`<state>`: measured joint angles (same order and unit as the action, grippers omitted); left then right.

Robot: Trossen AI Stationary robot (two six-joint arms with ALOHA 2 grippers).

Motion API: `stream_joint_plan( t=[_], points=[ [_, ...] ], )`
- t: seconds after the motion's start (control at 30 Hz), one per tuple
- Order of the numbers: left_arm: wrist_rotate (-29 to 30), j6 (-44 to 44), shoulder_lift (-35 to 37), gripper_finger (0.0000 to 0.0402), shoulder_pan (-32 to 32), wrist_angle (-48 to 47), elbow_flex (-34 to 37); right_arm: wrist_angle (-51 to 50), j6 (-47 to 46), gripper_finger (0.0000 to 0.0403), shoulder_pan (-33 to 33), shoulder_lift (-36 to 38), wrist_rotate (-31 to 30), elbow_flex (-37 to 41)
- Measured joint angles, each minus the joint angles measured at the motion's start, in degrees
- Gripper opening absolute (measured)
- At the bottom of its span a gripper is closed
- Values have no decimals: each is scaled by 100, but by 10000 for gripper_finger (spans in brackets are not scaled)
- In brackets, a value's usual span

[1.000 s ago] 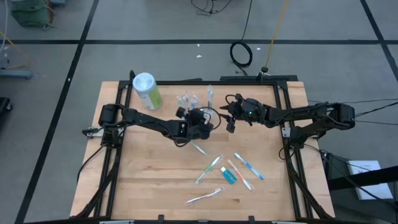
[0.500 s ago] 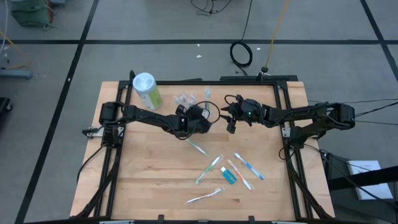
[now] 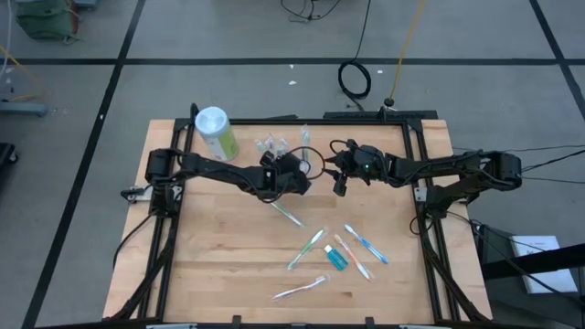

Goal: Pick & Place toothbrushing station
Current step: Put the blue toothbrush into the transparent organizer

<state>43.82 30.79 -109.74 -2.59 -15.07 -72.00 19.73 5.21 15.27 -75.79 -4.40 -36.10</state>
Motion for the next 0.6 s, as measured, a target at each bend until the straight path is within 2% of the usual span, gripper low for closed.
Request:
stream_joint_plan(
  t=[0.23, 0.6],
  points=[
    [-136, -517, 727, 167, 15, -41, -75, -35, 0, 141, 0, -1, 2, 0],
    [-177, -922, 2536, 126, 47, -1306, -75, -143, -2, 141, 0, -2, 15, -2]
  ],
)
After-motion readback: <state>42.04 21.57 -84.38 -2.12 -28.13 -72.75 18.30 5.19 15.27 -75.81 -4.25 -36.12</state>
